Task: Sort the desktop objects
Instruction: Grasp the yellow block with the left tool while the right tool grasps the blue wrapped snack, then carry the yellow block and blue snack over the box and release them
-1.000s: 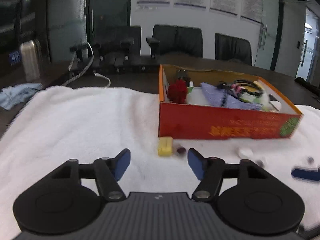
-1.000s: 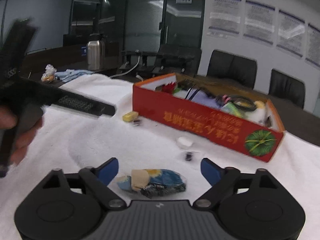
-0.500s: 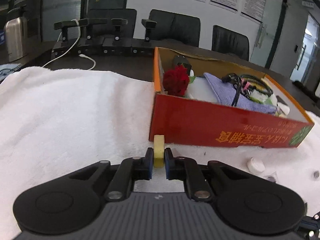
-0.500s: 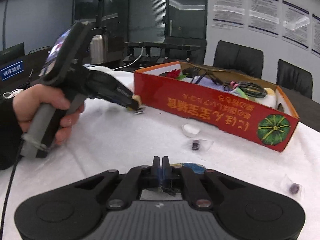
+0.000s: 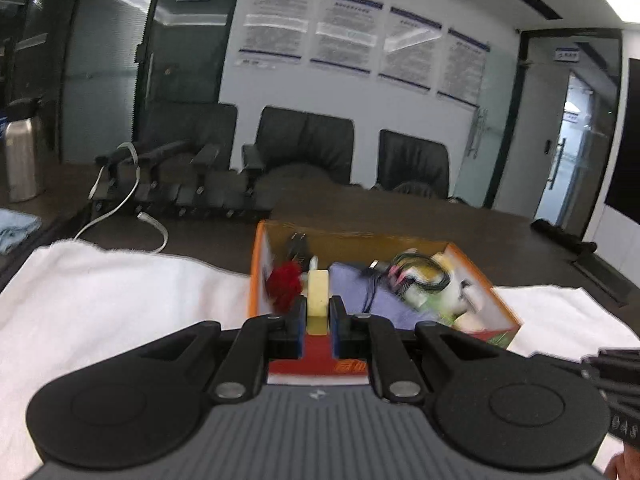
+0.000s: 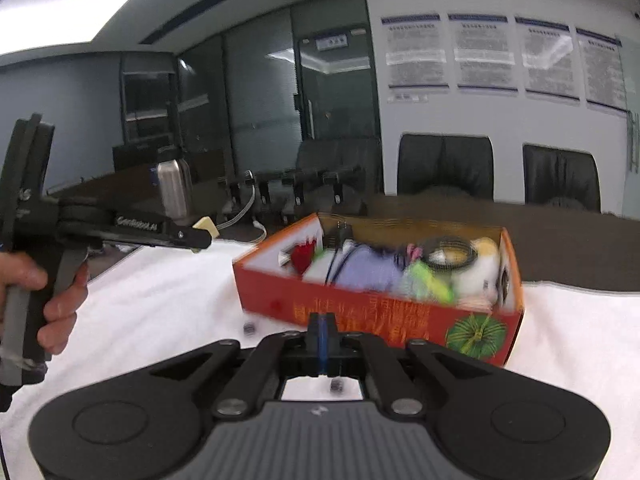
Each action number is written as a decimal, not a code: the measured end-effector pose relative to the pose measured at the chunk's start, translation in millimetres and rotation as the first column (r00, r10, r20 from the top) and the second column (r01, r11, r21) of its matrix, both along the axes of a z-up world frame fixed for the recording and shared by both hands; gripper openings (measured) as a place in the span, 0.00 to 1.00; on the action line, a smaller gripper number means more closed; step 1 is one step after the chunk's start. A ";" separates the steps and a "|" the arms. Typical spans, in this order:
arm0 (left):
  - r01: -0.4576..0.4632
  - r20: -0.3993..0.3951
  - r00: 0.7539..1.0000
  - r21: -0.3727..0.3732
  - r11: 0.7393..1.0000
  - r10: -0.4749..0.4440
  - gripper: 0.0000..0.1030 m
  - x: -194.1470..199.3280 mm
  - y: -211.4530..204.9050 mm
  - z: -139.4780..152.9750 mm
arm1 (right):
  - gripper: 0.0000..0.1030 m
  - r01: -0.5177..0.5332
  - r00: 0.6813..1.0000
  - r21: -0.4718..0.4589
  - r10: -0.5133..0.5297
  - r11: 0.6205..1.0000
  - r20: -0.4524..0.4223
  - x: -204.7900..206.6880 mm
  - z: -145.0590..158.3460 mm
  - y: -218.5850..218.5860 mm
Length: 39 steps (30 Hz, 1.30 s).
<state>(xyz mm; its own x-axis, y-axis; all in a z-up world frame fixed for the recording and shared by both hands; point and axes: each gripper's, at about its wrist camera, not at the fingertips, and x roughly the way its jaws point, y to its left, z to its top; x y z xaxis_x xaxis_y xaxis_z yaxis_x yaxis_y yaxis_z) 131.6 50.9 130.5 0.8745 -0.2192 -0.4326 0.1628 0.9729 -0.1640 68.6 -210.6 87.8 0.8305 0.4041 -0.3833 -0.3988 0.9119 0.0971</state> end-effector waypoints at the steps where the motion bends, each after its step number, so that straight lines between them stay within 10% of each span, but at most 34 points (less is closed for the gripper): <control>1: -0.002 0.009 1.000 0.000 1.000 0.002 0.11 0.6 -2.0 3.6 | 0.00 0.001 1.000 0.002 -0.001 1.000 -0.009 5.1 7.6 -3.4; 4: 0.011 0.022 1.000 -0.018 1.000 -0.011 0.11 -2.6 -4.2 7.4 | 0.07 -0.091 0.990 -0.020 0.088 0.996 -0.114 16.8 11.8 -7.7; 6: 0.021 0.016 1.000 -0.021 1.000 -0.020 0.11 -6.5 -5.2 2.6 | 0.55 -0.115 0.970 -0.008 0.110 0.993 -0.217 22.2 -7.4 -9.6; 7: 0.028 0.009 1.000 -0.017 0.999 -0.028 0.11 -8.9 -6.0 -0.9 | 0.62 -0.098 0.964 -0.014 0.091 0.995 -0.251 24.1 -19.7 -10.2; 13: 0.041 -0.043 0.998 -0.003 0.999 -0.041 0.11 -5.5 -10.8 -19.3 | 0.39 -0.084 0.934 -0.070 0.054 0.994 -0.354 39.7 -79.8 5.2; 20: 0.054 -0.036 0.998 -0.003 0.999 -0.054 0.11 -1.3 -13.6 -15.2 | 0.07 -0.134 0.978 -0.224 0.093 0.965 -0.184 15.7 -70.0 35.4; 26: 0.022 -0.013 1.000 0.009 1.000 -0.022 0.11 25.0 -23.6 -1.8 | 0.07 -0.018 0.995 -0.025 0.021 1.000 0.098 46.0 -31.1 -5.0; 34: 0.034 -0.023 0.999 0.003 0.999 -0.034 0.11 57.0 -40.3 -0.7 | 0.08 0.075 0.996 0.247 -0.083 0.966 0.025 112.9 -75.1 -80.2; 36: 0.032 -0.030 0.999 -0.003 0.999 -0.032 0.11 65.3 -42.7 -2.9 | 0.08 0.165 0.972 0.210 -0.195 0.964 0.133 102.1 -67.4 -82.0; 39: 0.030 -0.025 0.999 0.010 0.999 -0.030 0.11 75.2 -49.0 -6.8 | 0.08 0.343 0.855 0.103 -0.356 0.934 0.376 78.0 -55.8 -72.1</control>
<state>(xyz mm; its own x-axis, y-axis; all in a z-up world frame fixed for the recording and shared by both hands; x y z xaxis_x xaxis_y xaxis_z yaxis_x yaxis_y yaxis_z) 206.8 1.9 123.7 0.8563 -0.2406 -0.4570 0.1880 0.9694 -0.1581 146.6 -282.8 32.0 0.9978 0.0658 0.0010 -0.0658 0.9973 0.0332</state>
